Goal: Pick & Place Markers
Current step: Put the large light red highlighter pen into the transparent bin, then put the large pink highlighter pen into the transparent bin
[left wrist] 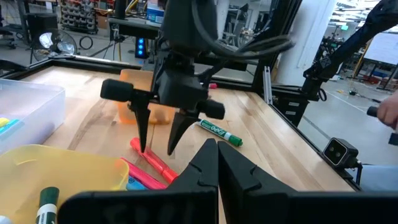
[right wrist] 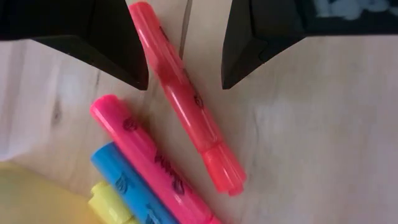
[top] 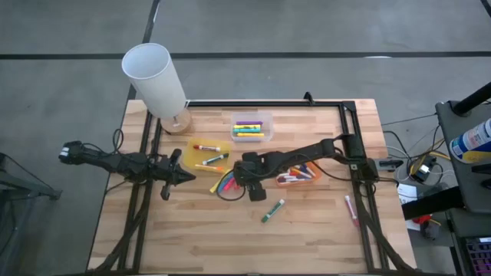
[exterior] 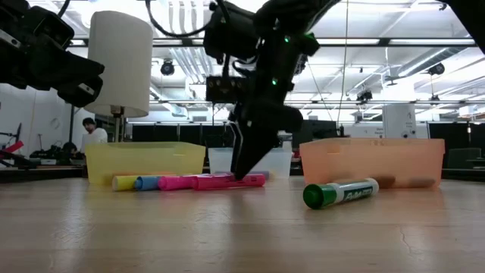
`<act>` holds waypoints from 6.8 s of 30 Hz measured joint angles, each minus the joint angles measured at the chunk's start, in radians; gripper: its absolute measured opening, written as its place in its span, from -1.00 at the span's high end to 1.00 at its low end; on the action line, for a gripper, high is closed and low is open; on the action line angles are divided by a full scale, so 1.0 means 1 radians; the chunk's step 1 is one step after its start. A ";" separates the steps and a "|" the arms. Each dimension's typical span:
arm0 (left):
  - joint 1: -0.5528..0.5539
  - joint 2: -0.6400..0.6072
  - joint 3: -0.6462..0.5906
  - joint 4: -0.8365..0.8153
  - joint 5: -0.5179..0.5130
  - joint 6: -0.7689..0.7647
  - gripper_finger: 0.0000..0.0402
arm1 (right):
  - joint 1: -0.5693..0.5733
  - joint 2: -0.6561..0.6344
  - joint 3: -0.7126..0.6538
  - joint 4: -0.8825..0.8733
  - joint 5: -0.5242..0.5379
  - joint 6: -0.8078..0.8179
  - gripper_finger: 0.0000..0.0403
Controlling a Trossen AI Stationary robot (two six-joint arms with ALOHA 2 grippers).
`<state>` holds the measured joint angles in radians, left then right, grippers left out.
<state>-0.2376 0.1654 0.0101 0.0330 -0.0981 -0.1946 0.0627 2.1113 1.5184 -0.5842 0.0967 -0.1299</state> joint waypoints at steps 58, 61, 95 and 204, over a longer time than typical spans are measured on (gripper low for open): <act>0.000 0.000 0.000 0.000 0.000 0.000 1.00 | -0.106 -0.010 0.296 -0.275 0.141 0.005 0.76; 0.000 0.000 0.000 0.000 0.000 0.000 1.00 | -0.163 -0.010 0.306 -0.288 0.141 -0.005 0.76; 0.000 0.000 0.000 0.000 0.000 0.000 1.00 | -0.439 0.005 0.310 -0.237 0.120 0.070 0.10; 0.000 0.002 0.000 0.000 0.000 0.000 1.00 | -0.210 -0.080 0.245 -0.166 0.315 -0.218 0.72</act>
<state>-0.2375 0.1672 0.0101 0.0330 -0.0982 -0.1944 -0.1472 2.0312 1.7630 -0.7506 0.4112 -0.3475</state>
